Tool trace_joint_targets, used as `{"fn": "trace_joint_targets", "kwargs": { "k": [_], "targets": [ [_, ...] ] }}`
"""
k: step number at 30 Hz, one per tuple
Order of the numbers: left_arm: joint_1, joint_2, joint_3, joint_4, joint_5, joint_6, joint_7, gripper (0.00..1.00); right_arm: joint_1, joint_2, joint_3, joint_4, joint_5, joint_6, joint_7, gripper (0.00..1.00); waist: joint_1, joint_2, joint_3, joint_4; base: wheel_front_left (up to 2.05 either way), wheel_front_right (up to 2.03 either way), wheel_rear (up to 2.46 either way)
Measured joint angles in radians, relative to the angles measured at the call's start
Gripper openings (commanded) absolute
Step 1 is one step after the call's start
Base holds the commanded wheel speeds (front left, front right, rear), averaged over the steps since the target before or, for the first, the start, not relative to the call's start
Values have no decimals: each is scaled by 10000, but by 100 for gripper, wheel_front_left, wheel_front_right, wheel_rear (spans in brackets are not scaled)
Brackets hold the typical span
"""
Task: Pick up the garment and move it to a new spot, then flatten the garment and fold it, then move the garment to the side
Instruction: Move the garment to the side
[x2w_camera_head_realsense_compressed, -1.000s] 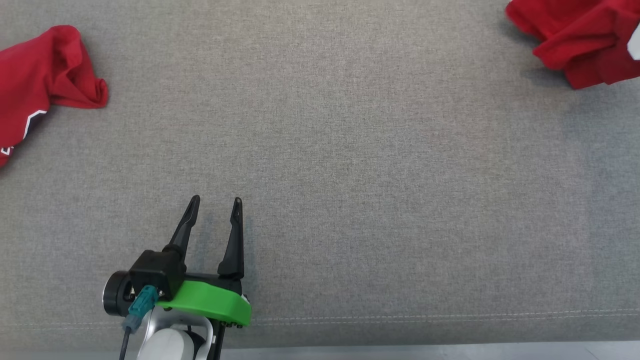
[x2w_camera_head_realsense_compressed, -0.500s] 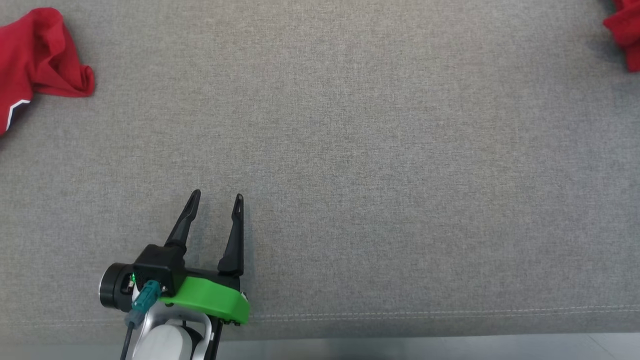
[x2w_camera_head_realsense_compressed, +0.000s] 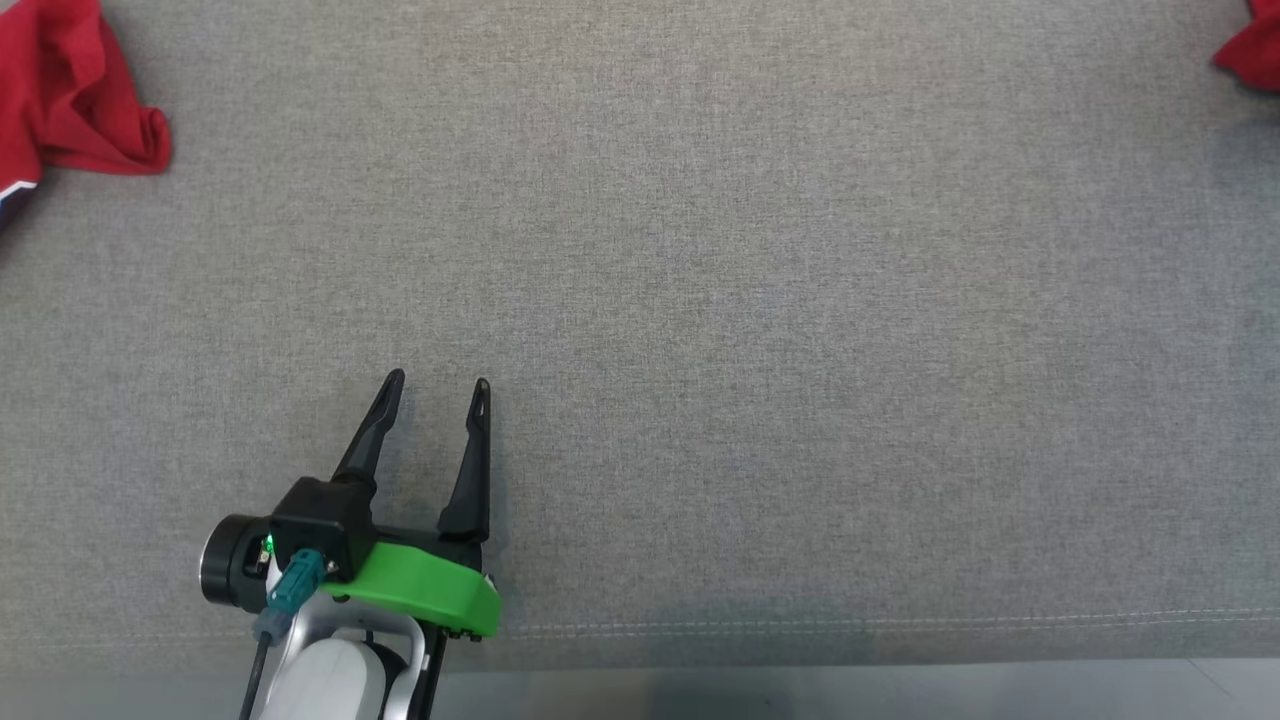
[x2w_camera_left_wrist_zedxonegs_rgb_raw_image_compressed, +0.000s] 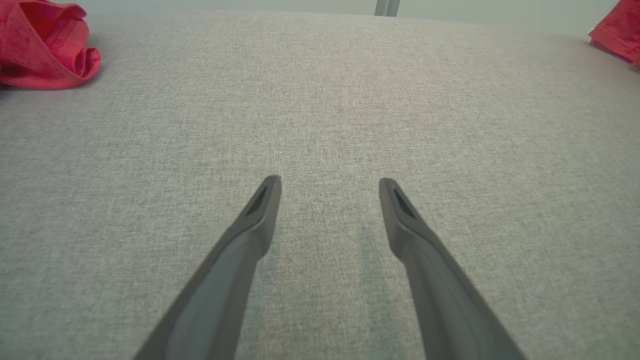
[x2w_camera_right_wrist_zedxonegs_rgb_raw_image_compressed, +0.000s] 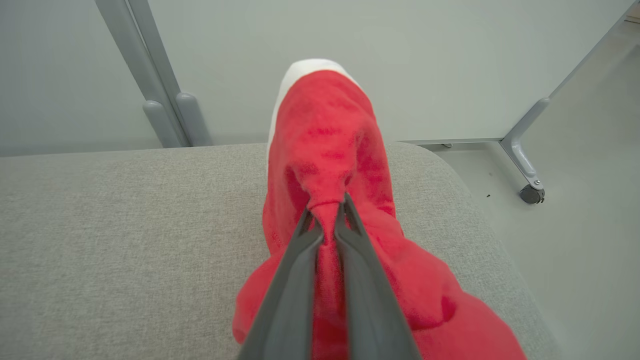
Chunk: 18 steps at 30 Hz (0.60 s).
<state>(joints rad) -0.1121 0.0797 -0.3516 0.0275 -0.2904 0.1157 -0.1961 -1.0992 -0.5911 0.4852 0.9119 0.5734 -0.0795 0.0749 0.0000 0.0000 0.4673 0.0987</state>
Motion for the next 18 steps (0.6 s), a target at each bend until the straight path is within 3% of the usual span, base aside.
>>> {"fn": "trace_joint_targets", "kwargs": {
  "k": [10,18],
  "targets": [
    [-5,-6,127,242,-17,0,-84,100,-215,886,228,-339,105,522,-479,0,0,0,-504,-272,0,0,0],
    [-4,-8,73,278,-58,-2,-82,100,-455,1229,48,-412,531,692,-474,0,0,0,-864,-555,0,0,0]
  ]
}}
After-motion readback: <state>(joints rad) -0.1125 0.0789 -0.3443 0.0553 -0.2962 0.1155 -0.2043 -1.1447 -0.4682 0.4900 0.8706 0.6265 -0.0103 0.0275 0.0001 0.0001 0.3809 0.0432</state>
